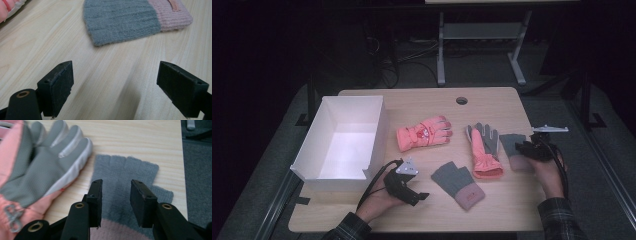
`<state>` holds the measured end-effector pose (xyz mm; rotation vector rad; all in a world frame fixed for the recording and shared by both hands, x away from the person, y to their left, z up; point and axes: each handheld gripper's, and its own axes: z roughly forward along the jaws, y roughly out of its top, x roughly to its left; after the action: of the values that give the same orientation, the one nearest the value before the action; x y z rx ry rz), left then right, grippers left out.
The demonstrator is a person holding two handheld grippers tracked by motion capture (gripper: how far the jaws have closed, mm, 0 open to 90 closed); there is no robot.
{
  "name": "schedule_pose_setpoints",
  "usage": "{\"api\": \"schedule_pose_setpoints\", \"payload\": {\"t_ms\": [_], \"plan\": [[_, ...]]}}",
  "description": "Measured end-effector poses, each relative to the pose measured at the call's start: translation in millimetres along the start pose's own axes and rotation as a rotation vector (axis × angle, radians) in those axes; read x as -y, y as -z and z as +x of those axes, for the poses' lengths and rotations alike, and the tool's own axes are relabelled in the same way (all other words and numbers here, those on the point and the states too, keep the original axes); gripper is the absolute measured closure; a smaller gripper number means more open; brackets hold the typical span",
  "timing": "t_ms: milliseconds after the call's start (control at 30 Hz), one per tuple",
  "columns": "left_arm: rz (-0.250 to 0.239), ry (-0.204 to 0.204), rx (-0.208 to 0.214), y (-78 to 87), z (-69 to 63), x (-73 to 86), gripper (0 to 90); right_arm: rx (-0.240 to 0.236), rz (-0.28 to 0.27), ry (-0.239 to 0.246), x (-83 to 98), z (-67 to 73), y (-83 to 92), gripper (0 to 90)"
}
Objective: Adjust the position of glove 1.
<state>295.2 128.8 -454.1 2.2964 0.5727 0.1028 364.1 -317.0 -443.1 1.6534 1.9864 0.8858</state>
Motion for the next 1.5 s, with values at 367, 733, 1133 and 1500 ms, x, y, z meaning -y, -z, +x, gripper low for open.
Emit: {"api": "schedule_pose_setpoints", "payload": {"t_ms": [367, 733, 1133, 1500], "plan": [[0.01, 0.002, 0.003, -0.7, 0.6, 0.5, 13.7, 0.053, 0.068, -0.026, 11.2, -4.1, -17.4, 66.1], [0.023, -0.001, 0.001, -1.6, 1.8, 1.0, 13.9, 0.063, 0.059, -0.024, 13.0, -1.4, -17.5, 84.5], [0.023, 0.015, 0.008, -1.8, 4.2, 1.8, 14.0, 0.006, 0.014, -0.035, 7.0, -10.8, 2.1, 85.9], [0.012, 0.027, 0.011, -1.8, 4.0, 1.7, 14.0, -0.051, -0.033, -0.026, -0.1, -10.6, 33.0, 85.9]]}}
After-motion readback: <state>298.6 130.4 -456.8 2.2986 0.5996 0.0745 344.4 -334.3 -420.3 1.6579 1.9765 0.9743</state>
